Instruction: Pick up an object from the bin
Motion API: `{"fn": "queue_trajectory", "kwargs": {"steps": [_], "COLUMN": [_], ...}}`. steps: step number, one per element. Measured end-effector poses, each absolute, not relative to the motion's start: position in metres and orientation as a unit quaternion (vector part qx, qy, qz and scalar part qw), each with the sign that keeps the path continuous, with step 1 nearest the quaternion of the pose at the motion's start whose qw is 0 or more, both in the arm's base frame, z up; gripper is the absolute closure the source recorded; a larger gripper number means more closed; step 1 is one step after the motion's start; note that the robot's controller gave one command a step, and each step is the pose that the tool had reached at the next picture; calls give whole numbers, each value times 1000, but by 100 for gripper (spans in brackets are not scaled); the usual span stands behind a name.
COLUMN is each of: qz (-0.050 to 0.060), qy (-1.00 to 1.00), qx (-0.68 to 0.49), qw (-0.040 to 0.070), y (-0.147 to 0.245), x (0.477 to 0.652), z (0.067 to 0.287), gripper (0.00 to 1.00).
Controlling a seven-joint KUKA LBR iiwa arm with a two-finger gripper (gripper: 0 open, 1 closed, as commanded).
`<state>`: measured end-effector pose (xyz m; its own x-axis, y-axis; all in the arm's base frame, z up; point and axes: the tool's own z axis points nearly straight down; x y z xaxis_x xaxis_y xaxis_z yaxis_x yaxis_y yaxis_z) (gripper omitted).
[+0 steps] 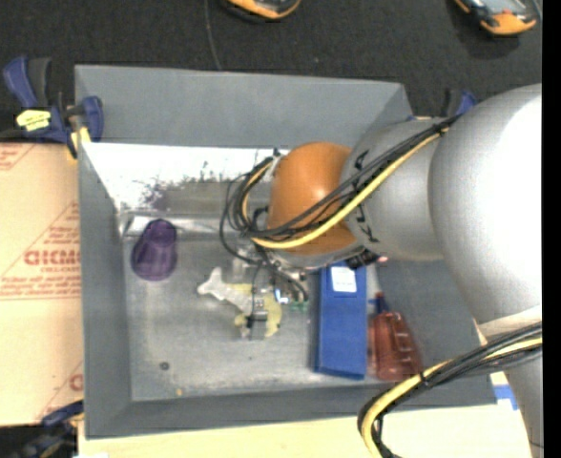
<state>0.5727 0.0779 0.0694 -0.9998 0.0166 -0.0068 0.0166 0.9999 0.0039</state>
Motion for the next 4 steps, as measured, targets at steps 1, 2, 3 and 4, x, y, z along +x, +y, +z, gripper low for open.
{"fn": "queue_trajectory", "kwargs": {"steps": [1, 2, 3, 4], "qz": [2, 3, 3, 3], "qy": [1000, 1000, 1000, 1000], "qx": [-7, -7, -6, -6], "qw": [6, 5, 3, 6], "y": [84, 84, 84, 84], "x": [574, 574, 573, 574], "z": [78, 78, 88, 107], "gripper": [100, 100, 100, 100]}}
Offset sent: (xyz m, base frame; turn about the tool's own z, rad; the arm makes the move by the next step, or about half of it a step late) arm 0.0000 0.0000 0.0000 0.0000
